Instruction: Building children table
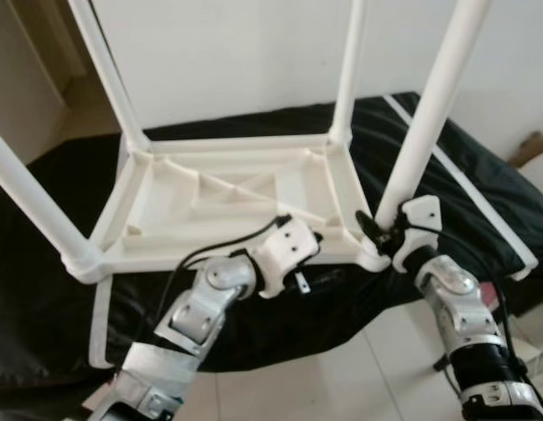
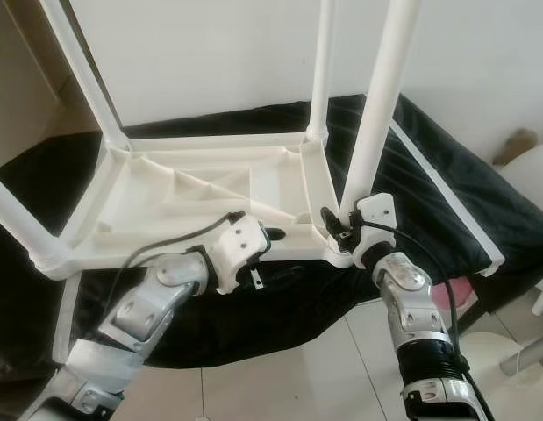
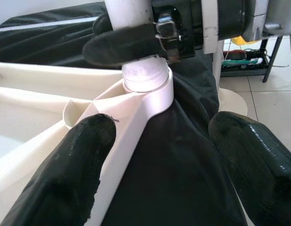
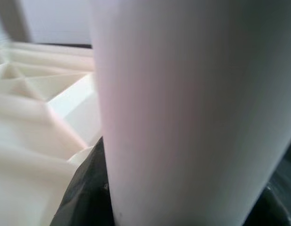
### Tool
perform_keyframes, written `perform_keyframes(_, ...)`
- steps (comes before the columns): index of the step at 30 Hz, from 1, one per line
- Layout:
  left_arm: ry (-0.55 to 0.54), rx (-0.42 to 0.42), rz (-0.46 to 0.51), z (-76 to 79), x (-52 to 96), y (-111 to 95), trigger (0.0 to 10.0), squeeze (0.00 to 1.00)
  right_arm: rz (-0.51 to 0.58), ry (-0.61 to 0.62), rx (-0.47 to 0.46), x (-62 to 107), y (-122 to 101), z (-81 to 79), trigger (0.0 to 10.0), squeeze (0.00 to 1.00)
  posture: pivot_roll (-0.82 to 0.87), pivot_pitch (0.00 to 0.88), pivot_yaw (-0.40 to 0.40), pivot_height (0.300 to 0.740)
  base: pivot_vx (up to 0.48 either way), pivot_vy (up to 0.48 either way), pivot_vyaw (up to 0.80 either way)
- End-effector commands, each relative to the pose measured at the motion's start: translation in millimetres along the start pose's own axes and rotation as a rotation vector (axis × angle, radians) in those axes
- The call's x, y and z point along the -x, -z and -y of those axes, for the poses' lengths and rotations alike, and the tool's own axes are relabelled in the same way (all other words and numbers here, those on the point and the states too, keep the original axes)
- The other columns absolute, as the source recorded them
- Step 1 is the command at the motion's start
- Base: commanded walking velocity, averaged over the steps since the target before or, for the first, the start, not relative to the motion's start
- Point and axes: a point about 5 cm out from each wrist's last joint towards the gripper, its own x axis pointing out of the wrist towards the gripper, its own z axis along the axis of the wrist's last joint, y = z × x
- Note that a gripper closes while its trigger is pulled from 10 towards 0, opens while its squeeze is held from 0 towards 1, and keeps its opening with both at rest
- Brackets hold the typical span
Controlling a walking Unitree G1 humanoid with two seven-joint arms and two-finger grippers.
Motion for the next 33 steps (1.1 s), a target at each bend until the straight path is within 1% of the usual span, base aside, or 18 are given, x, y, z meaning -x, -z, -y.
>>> perform_keyframes(1, 0.011, 0.01, -0.003, 2.5, 0.7, 1, 10.0, 0.0, -0.107, 0.094, -0.019, 7.2, 20, 3.5, 10.0, 0.0, -0.02, 0.0, 0.041, 0.74, 0.0, 0.0, 0.0)
perform_keyframes(3, 0.012, 0.014, -0.005, 4.9, 1.7, 2, 10.0, 0.0, -0.122, 0.171, -0.028, 8.2, 22, -2.6, 10.0, 0.0, -0.02, 0.0, 0.025, 0.74, 0.0, 0.0, 0.0)
perform_keyframes(6, 0.007, 0.022, -0.007, 6.3, 2.8, 3, 10.0, 0.0, -0.116, 0.276, -0.045, 9.1, 21, -10.9, 10.0, 0.0, -0.01, 0.0, 0.013, 0.74, 0.0, 0.0, 0.0)
perform_keyframes(8, 0.005, 0.024, -0.007, 6.5, 2.8, 3, 10.0, 0.0, -0.112, 0.298, -0.043, 9.4, 20, -12.6, 10.0, 0.0, 0.0, 0.0, 0.011, 0.74, 0.0, 0.0, 0.0)
perform_keyframes(9, 0.0, 0.028, -0.004, 6.1, 3.3, 2, 10.0, 0.0, -0.107, 0.405, -0.061, 9.2, 18, -17.3, 10.0, 0.0, 0.0, 0.0, 0.007, 0.74, 0.0, 0.0, 0.0)
perform_keyframes(10, 0.0, 0.028, -0.004, 6.1, 3.3, 2, 10.0, 0.0, -0.107, 0.405, -0.061, 9.2, 18, -17.3, 10.0, 0.0, 0.0, 0.0, 0.007, 0.74, 0.0, 0.0, 0.0)
perform_keyframes(12, -0.008, 0.03, 0.002, 4.5, 2.8, 0, 10.0, 0.0, -0.095, 0.499, -0.067, 8.3, 14, -23.3, 10.0, 0.0, 0.01, 0.0, 0.005, 0.74, 0.0, 0.0, 0.0)
perform_keyframes(14, -0.012, 0.03, 0.005, 3.7, 2.4, -2, 10.0, 0.0, -0.087, 0.523, -0.06, 8.1, 12, -26.2, 10.0, 0.0, 0.01, 0.0, 0.007, 0.74, 0.0, 0.0, 0.0)
perform_keyframes(17, -0.021, 0.041, 0.028, 2.2, 1.3, -6, 10.0, 0.0, -0.093, 0.51, -0.091, 7.2, 10, -36.0, 10.0, 0.0, 0.0, 0.0, 0.009, 0.74, 0.0, 0.0, 0.0)
perform_keyframes(23, -0.037, 0.034, 0.038, -0.8, 0.0, -8, 10.0, 0.0, -0.078, 0.513, -0.1, 7.8, 7, -35.6, 10.0, 0.0, 0.01, 0.0, 0.001, 0.74, 0.0, 0.0, 0.0)
perform_keyframes(24, -0.051, 0.035, 0.046, -3.7, 0.2, -10, 10.0, 0.0, -0.066, 0.515, -0.096, 6.5, 4, -36.4, 10.0, 0.0, 0.01, 0.0, -0.002, 0.74, 0.0, 0.0, 0.0)
perform_keyframes(28, -0.057, 0.033, 0.042, -5.3, 1.0, -10, 10.0, 0.0, -0.063, 0.513, -0.085, 4.8, 2, -38.8, 10.0, 0.0, 0.01, 0.0, -0.003, 0.74, 0.0, 0.0, 0.0)
perform_keyframes(33, -0.063, 0.034, 0.041, -5.7, 2.3, -10, 10.0, 0.0, -0.054, 0.495, -0.109, 4.5, 0, -40.4, 10.0, 0.0, 0.02, 0.0, -0.008, 0.74, 0.0, 0.0, 0.0)
